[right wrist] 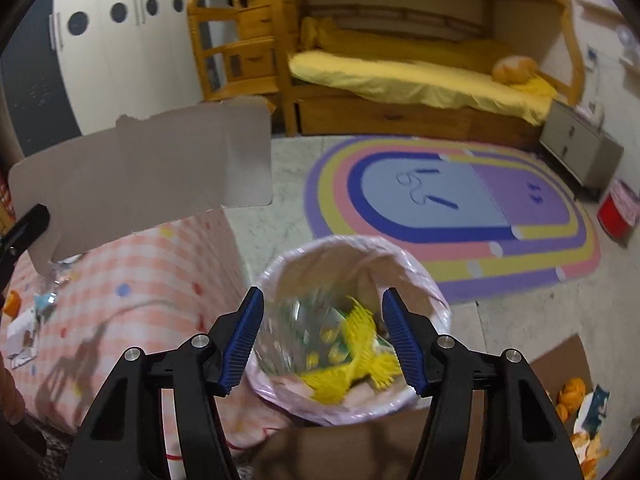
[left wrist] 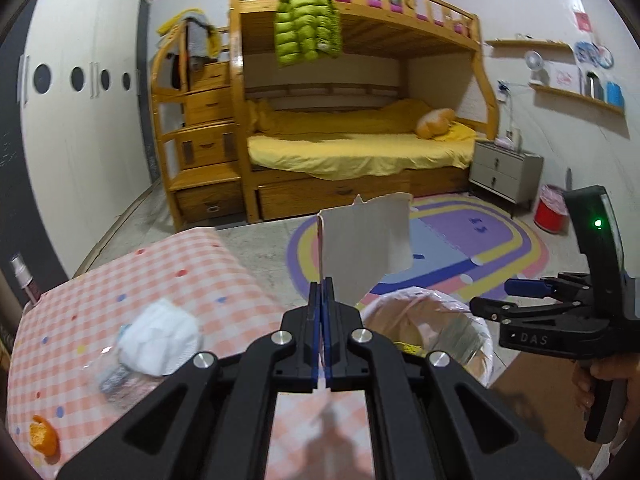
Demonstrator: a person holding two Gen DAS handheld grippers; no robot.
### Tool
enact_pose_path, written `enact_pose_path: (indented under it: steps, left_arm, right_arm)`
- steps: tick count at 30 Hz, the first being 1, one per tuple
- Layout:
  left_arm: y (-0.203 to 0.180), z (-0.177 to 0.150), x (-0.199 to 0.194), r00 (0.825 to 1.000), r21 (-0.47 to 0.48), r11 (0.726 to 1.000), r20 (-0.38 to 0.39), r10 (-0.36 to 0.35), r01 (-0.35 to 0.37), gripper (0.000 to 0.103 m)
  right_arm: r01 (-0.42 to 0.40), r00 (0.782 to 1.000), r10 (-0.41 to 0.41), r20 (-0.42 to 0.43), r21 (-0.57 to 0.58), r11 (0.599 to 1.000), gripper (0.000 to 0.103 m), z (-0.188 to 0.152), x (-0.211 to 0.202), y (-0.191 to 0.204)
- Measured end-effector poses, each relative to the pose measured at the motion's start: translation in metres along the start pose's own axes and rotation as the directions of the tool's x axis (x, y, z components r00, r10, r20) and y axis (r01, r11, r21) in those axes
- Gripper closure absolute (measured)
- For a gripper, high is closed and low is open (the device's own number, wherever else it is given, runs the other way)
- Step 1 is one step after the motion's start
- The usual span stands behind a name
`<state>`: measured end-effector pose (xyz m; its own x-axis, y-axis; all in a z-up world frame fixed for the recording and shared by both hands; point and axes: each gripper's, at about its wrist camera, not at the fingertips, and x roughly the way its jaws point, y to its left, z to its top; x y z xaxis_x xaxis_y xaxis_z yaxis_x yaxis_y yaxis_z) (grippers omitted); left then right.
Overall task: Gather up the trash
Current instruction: 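Carry the paper and blister pack over the pink bin and open both grippers, then grasp the white plastic bag on the table with the left gripper and lift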
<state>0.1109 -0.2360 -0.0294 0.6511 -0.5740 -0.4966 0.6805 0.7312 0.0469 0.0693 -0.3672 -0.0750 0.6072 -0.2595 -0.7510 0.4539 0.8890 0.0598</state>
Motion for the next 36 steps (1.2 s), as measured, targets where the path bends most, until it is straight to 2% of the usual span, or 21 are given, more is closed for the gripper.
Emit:
enact_pose_path:
  steps: [6, 7, 8, 10, 11, 16, 22, 29, 36]
  left_arm:
    - [-0.034, -0.002, 0.042, 0.994, 0.009, 0.997, -0.073, -0.080, 0.081, 0.103]
    - [-0.036, -0.003, 0.047, 0.993, 0.008, 0.996, -0.087, -0.085, 0.086, 0.099]
    - [-0.038, -0.005, 0.053, 0.990, 0.009, 0.996, -0.112, -0.090, 0.091, 0.094]
    - [-0.038, -0.009, 0.057, 0.988, 0.005, 0.996, -0.126, -0.084, 0.085, 0.052]
    - [-0.037, -0.010, 0.055, 0.990, -0.001, 0.997, -0.119, -0.081, 0.082, 0.048]
    - [-0.019, -0.008, 0.039, 0.994, -0.018, 0.999, -0.095, -0.051, 0.050, 0.044]
    - [0.018, -0.003, 0.006, 0.997, -0.078, 0.997, -0.068, 0.021, -0.026, 0.039]
    - [0.068, -0.006, -0.022, 0.988, -0.123, 0.986, -0.116, 0.097, -0.112, 0.033]
    - [0.137, -0.021, -0.058, 0.968, -0.190, 0.954, -0.136, 0.210, -0.233, 0.033]
  right_arm:
    - [0.051, 0.997, -0.048, -0.064, 0.050, 0.997, 0.042, -0.014, 0.028, -0.031]
    - [0.050, 0.997, -0.046, -0.066, 0.061, 0.997, 0.042, -0.015, 0.027, -0.035]
    - [0.050, 0.997, -0.045, -0.068, 0.078, 0.996, 0.042, -0.017, 0.028, -0.040]
    - [0.056, 0.996, -0.050, -0.067, 0.092, 0.994, 0.042, -0.017, 0.027, -0.048]
    - [0.057, 0.997, -0.051, -0.063, 0.102, 0.993, 0.042, -0.017, 0.026, -0.051]
    - [0.026, 0.999, -0.021, -0.040, 0.126, 0.992, 0.042, -0.014, 0.017, -0.050]
    - [-0.047, 0.999, 0.046, 0.016, 0.060, 0.997, 0.042, 0.003, -0.010, -0.011]
    - [-0.176, 0.982, 0.179, 0.056, -0.061, 0.983, 0.040, 0.030, -0.039, 0.073]
    - [-0.256, 0.962, 0.268, 0.055, -0.172, 0.951, 0.039, 0.046, -0.045, 0.159]
